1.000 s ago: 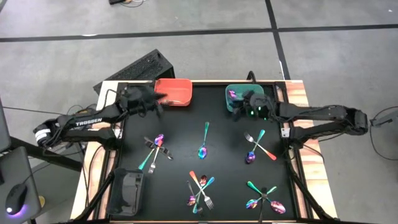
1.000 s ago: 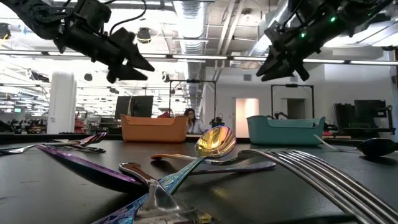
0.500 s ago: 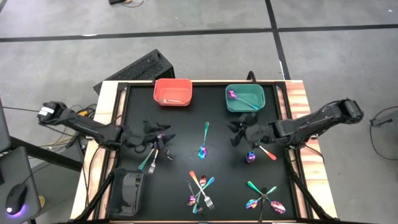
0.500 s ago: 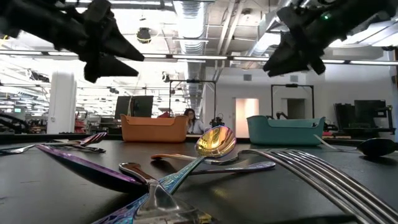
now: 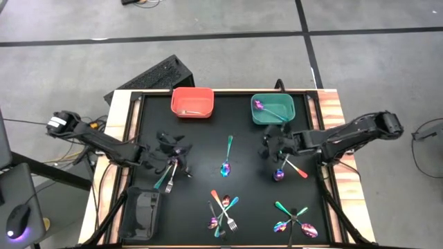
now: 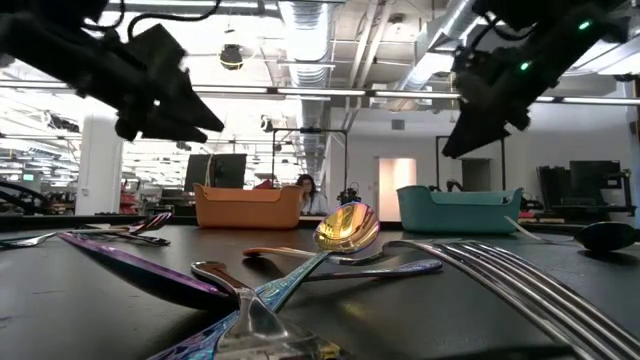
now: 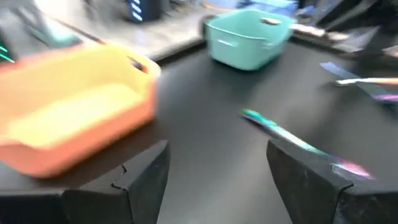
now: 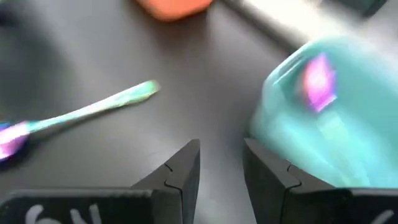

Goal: Sort silverware by color (type)
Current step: Put the blue spoon into the blue bin

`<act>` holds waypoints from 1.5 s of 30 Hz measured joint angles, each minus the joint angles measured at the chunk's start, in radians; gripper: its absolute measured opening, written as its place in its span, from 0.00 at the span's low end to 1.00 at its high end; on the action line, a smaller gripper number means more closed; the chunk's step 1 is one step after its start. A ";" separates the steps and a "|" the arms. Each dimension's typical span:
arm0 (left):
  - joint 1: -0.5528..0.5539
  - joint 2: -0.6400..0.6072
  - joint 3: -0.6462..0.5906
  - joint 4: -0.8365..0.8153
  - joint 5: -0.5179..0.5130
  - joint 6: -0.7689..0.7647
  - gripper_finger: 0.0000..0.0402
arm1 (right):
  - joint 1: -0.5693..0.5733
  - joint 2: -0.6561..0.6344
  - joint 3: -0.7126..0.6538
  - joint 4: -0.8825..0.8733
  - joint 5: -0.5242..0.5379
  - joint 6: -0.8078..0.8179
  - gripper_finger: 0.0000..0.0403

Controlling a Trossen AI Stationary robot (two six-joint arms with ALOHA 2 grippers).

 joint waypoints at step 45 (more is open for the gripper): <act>0.629 -0.187 0.337 -0.514 0.706 0.022 0.64 | -0.546 0.095 0.290 -0.281 -0.631 -0.034 0.34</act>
